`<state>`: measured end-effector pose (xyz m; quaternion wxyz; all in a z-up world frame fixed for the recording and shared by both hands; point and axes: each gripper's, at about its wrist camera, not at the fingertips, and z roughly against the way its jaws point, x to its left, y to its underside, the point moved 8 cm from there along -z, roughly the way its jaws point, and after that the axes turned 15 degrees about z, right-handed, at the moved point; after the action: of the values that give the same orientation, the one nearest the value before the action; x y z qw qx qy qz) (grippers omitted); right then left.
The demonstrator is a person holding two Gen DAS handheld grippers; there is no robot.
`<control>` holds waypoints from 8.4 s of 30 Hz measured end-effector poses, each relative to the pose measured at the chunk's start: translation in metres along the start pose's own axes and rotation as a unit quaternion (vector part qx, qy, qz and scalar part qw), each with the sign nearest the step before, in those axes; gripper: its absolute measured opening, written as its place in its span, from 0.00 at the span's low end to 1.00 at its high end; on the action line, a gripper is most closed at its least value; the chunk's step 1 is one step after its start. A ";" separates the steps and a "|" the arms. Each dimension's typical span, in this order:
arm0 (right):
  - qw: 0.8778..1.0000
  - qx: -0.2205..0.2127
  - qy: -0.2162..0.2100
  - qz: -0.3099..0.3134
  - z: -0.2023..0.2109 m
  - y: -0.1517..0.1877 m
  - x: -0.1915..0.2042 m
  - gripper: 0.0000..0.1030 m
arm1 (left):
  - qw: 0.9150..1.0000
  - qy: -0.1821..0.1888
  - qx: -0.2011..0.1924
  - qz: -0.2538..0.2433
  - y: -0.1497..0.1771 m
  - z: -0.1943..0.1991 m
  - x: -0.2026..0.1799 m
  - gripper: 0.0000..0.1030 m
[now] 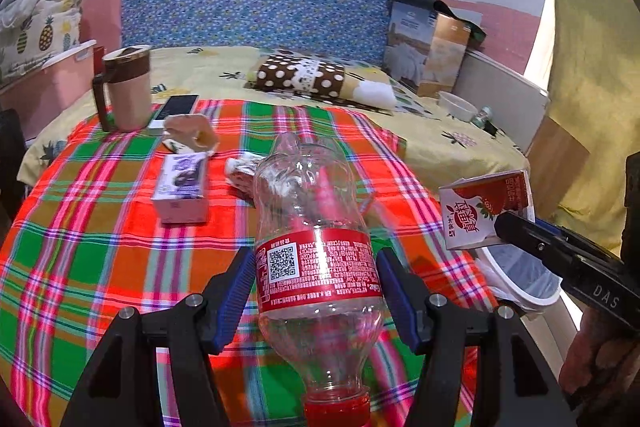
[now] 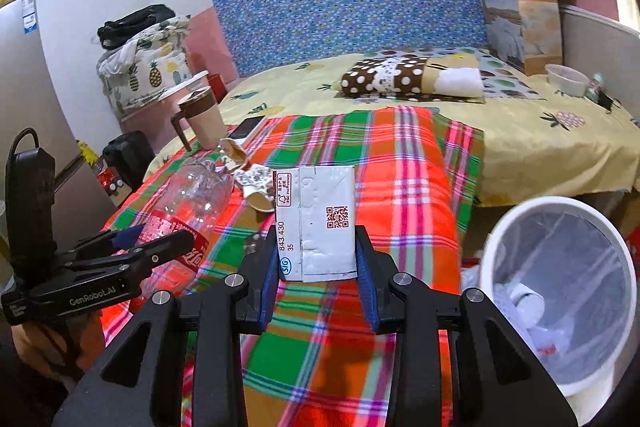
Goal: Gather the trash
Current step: 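Carry the bottle and white carton over the bin while both tools open to drop them, then move both open tools back toward the remaining trash on the cloth, then grasp a brown snack wrapper with the left tool while the right tool grasps a clear plastic cup, then carry the wrapper and plastic cup over the bin while both tools open to drop them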
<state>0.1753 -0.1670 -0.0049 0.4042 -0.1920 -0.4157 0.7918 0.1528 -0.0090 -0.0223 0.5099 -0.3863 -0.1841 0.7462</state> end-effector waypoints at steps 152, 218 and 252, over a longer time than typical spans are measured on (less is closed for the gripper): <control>0.999 0.036 0.015 -0.032 0.005 0.036 -0.014 0.56 | 0.993 -0.048 0.091 0.048 0.039 -0.081 0.007 0.33; 0.998 0.066 -0.022 0.005 -0.018 0.020 0.016 0.46 | 0.998 -0.031 0.048 0.003 0.034 -0.024 0.017 0.19; 0.987 0.014 0.132 -0.087 0.069 0.058 -0.087 0.46 | 0.987 0.088 0.070 -0.115 0.060 -0.038 -0.153 0.19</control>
<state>0.1547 -0.2904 -0.0149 0.5256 -0.2519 -0.3629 0.7271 0.1725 -0.1767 -0.0266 0.6322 -0.3904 -0.1292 0.6567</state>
